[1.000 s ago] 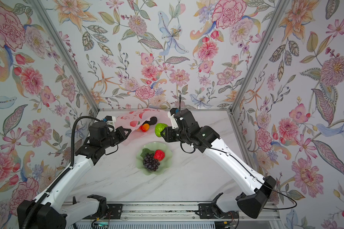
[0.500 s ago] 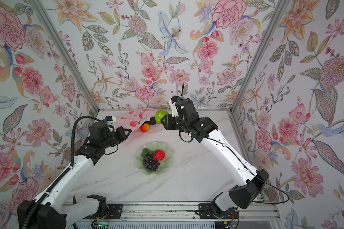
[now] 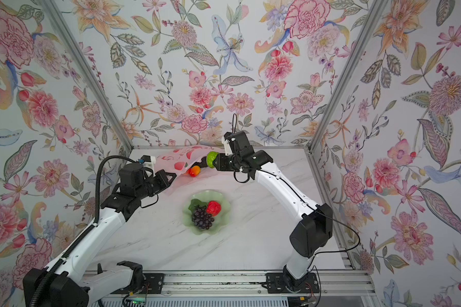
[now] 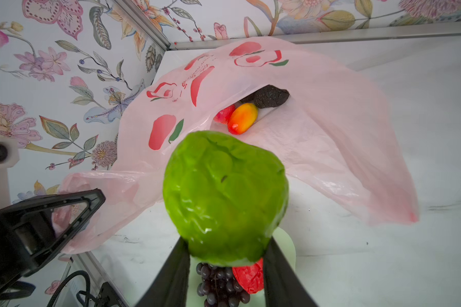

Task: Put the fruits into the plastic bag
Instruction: 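Carry the green fruit with the right gripper into the bag mouth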

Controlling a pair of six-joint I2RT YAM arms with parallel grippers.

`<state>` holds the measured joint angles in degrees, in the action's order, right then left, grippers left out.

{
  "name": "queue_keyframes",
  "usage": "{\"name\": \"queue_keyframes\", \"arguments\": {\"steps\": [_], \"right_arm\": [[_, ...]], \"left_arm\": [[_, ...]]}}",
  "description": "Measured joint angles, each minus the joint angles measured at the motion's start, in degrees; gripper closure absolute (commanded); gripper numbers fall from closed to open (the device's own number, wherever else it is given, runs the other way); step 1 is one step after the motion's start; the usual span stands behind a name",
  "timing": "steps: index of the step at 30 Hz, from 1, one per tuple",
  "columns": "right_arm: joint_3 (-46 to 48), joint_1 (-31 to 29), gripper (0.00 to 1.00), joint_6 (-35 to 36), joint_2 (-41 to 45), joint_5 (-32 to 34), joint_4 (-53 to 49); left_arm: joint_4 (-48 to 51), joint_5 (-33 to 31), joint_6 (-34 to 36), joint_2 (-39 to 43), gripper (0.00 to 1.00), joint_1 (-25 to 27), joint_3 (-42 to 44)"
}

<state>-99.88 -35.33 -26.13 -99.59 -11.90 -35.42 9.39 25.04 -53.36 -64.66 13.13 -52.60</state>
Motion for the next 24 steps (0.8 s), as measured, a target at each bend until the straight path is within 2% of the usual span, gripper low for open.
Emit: {"name": "queue_keyframes", "arguments": {"steps": [14, 24], "right_arm": [[-2.54, 0.28, 0.64, -0.04, -10.60, -4.24, 2.01], [-10.73, 1.36, 0.65, -2.10, -20.48, -8.35, 3.72]], "left_arm": [[2.21, -1.38, 3.06, -1.84, 1.00, 1.05, -3.72], [3.48, -1.97, 4.96, -3.21, 1.00, 1.68, -4.79]]}}
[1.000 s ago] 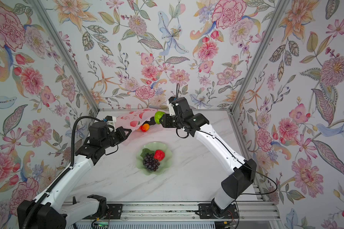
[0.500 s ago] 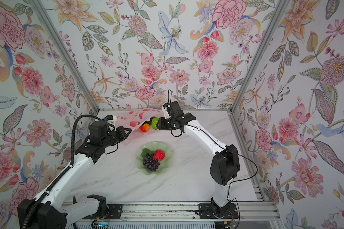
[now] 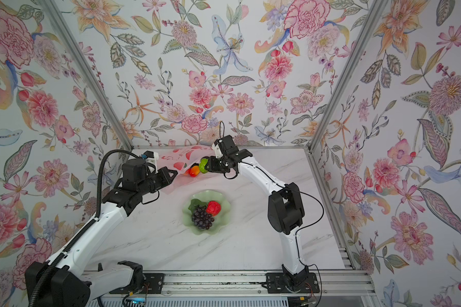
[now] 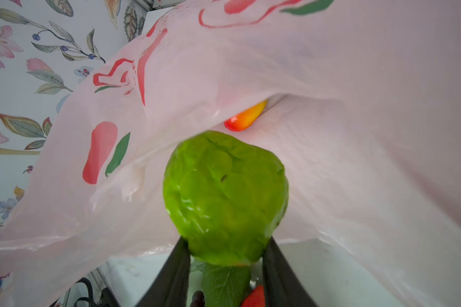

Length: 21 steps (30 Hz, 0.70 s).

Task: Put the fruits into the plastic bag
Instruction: 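Carry the green fruit with the right gripper into the bag mouth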

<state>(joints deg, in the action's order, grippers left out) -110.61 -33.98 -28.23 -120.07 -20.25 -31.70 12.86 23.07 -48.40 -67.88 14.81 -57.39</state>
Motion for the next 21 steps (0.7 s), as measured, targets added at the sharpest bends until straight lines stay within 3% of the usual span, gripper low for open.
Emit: {"name": "queue_keyframes", "arguments": {"steps": [16, 21], "right_arm": [[-14.88, 0.11, 0.64, -5.33, -16.74, -6.40, 0.72], [-15.98, 0.11, 0.58, -6.40, -18.84, -7.85, 0.68]], "left_arm": [[1.20, -1.27, 1.55, -1.57, 1.00, 0.11, -1.66], [1.49, -1.49, 2.01, -2.19, 1.00, 0.09, -1.92]]}}
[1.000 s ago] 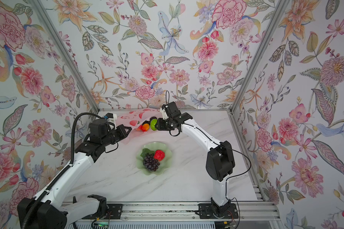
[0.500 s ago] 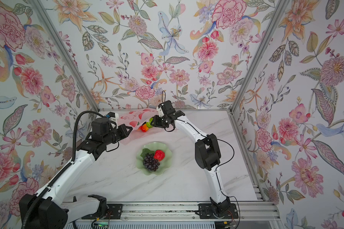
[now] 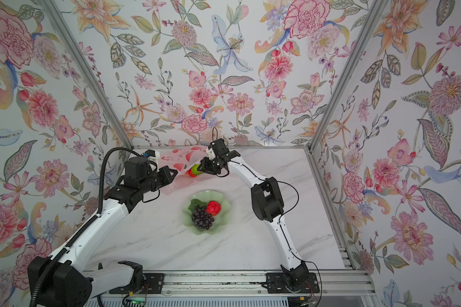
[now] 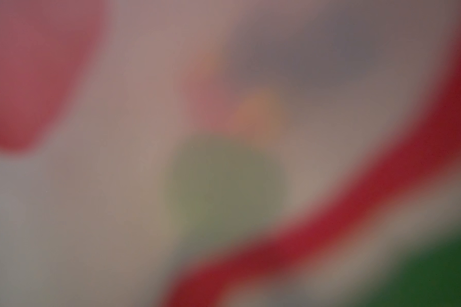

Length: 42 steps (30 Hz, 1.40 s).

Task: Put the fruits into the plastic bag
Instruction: 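Carry the green fruit with the right gripper into the bag mouth, then open the right gripper to drop the green fruit into the bag, then withdraw the right gripper from the bag down toward the plate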

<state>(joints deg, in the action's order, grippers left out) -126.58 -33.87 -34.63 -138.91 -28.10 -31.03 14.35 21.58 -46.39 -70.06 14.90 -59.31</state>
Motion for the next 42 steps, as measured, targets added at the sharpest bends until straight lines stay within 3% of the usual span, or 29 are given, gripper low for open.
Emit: {"name": "queue_keyframes", "arguments": {"steps": [7, 11, 17, 19, 21, 34, 37, 42], "right_arm": [[-1.25, 0.00, 0.44, -0.96, -1.90, -1.20, -0.02], [-2.16, 0.00, 0.32, -1.42, -2.12, -1.57, 0.00], [-3.85, 0.00, 0.27, -1.68, -2.12, -1.73, 0.22], [-3.85, 0.00, 0.21, -1.70, -2.12, -1.70, 0.22], [-3.85, 0.02, 0.01, -1.95, -2.10, -1.70, 0.22], [-0.04, -0.22, 0.01, 2.23, 6.01, 1.27, -3.48], [0.02, -1.16, 0.01, 6.34, 9.44, 5.51, -6.78], [4.20, -6.12, 0.01, 17.38, 17.22, 18.53, -10.60]], "left_arm": [[0.76, -0.83, 0.90, -0.79, 1.00, 0.00, -1.14], [1.55, -1.29, 1.66, -1.31, 1.00, 0.00, -1.99], [2.36, -1.57, 2.32, -2.12, 1.00, 0.00, -2.69], [2.49, -1.99, 2.51, -2.45, 1.00, 0.00, -3.02], [2.51, -2.36, 2.54, -2.78, 1.00, 0.00, -3.43], [2.38, -2.38, 2.03, -4.50, 1.00, 0.00, -3.65], [2.34, -2.38, 1.84, -4.50, 1.00, 0.00, -3.65], [2.27, -2.38, 1.09, -4.50, 1.00, 0.00, -3.63]]}}
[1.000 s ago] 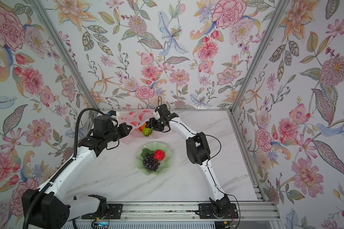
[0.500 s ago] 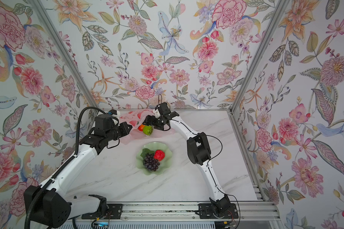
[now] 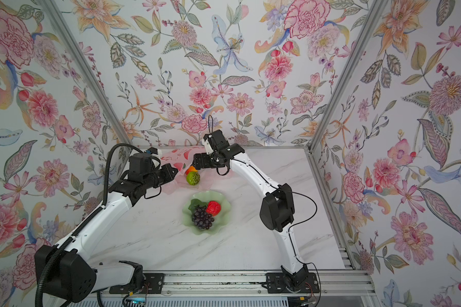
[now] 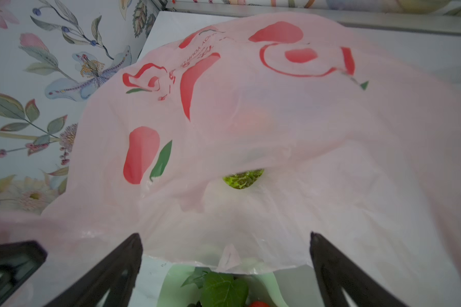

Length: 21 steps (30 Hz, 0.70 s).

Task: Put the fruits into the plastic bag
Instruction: 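Withdraw the right gripper from the bag down toward the plate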

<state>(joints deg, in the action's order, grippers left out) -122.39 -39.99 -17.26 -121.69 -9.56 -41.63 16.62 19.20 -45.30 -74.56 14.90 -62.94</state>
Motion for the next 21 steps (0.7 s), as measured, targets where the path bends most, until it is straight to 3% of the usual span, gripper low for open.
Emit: {"name": "queue_keyframes", "arguments": {"steps": [5, 9, 16, 21], "right_arm": [[13.35, -6.91, 0.01, 10.03, 10.64, 15.47, 2.91], [23.91, -8.00, 0.01, 10.56, 17.27, 24.59, 5.46], [33.55, -1.81, 0.08, 2.67, 23.98, 21.29, 4.24], [36.96, -4.20, 0.15, -0.15, 26.12, 14.84, 1.77]], "left_arm": [[-0.90, 0.04, -0.90, 0.00, 1.00, 0.00, 0.44], [-1.38, 0.07, -2.01, 0.42, 1.00, 0.02, 1.92], [-1.97, 0.37, -3.82, 3.04, 1.00, 0.02, 5.38], [-2.73, 1.55, -5.44, 4.68, 1.00, 0.02, 7.76]]}}
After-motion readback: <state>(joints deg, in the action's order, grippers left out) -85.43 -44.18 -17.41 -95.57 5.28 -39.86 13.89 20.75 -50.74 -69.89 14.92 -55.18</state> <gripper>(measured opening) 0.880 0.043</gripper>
